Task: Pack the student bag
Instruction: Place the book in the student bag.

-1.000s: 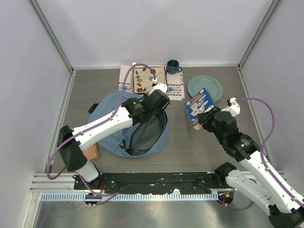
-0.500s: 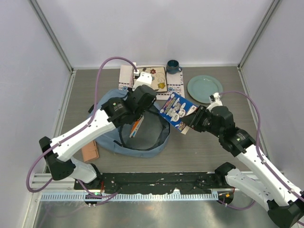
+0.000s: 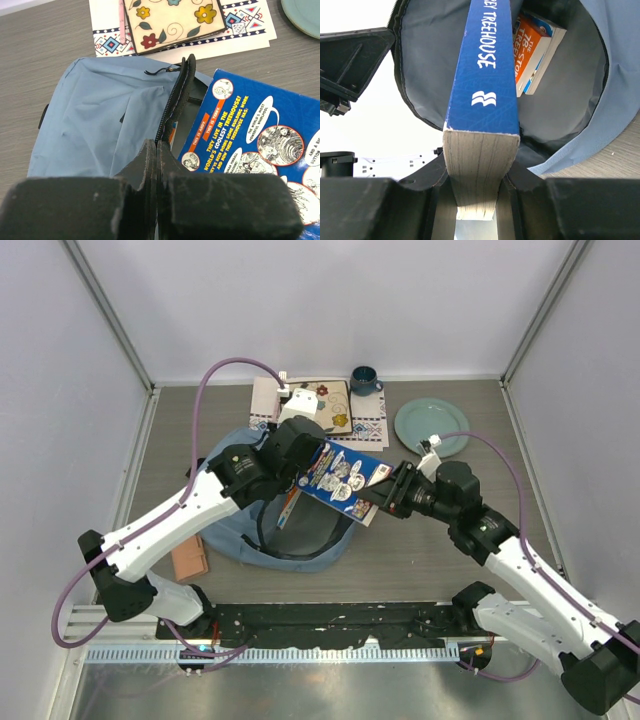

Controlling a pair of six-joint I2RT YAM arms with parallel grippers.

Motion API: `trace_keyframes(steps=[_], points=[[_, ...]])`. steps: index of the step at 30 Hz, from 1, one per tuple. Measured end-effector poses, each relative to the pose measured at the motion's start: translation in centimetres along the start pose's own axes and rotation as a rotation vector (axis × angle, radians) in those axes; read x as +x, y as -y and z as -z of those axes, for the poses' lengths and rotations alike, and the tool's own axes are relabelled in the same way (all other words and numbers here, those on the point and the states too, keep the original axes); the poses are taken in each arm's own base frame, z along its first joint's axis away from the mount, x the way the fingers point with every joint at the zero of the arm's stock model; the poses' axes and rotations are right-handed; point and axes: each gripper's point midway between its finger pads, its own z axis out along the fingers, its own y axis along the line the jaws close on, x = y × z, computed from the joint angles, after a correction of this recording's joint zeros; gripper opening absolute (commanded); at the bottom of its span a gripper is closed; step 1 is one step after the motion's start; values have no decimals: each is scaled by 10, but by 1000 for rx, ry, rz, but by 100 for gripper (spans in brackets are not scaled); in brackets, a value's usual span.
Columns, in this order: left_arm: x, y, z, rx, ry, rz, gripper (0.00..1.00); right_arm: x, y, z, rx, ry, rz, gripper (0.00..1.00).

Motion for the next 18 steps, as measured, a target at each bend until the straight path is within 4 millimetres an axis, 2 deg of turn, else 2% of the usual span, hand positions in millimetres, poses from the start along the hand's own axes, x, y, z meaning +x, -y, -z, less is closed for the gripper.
trace_keyframes(steps=[3, 12, 18], points=[[0, 1, 0, 7, -2, 0, 0, 5, 4, -3, 8, -30, -7, 1], [-2, 14, 1, 72, 0, 17, 0, 27, 34, -22, 45, -122, -97, 1], [-4, 24, 4, 131, -1, 32, 0, 24, 23, -32, -20, -130, -127, 1]])
